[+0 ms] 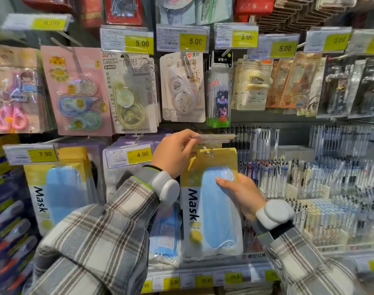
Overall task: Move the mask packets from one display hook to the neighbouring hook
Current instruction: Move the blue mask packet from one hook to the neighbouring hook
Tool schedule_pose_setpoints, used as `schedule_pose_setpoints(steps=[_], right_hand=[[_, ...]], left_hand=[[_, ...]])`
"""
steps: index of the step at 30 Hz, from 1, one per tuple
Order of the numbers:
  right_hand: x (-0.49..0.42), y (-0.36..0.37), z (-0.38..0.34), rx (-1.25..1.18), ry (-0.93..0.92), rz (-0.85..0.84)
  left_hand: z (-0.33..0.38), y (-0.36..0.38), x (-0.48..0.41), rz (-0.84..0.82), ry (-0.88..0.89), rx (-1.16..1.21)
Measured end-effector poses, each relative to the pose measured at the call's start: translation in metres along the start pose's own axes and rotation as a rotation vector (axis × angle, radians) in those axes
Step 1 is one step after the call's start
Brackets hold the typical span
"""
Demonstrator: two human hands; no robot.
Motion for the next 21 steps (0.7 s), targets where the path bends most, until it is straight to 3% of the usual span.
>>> schedule_pose_setpoints(steps=[21], right_hand=[[-0.046,-0.004,0.017,0.067,0.096,0.064]], left_hand=[[-0.005,0.005,0.003,0.035,0.123,0.068]])
Point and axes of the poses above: each hand's wrist, its own x-axis away from the middle knuckle, its own y-axis out of the palm, z = x × y, the point moved 4 cm from there along -x, towards the middle knuckle, and after that the axes turned 7 degrees about -y, right-handed, at the moved point
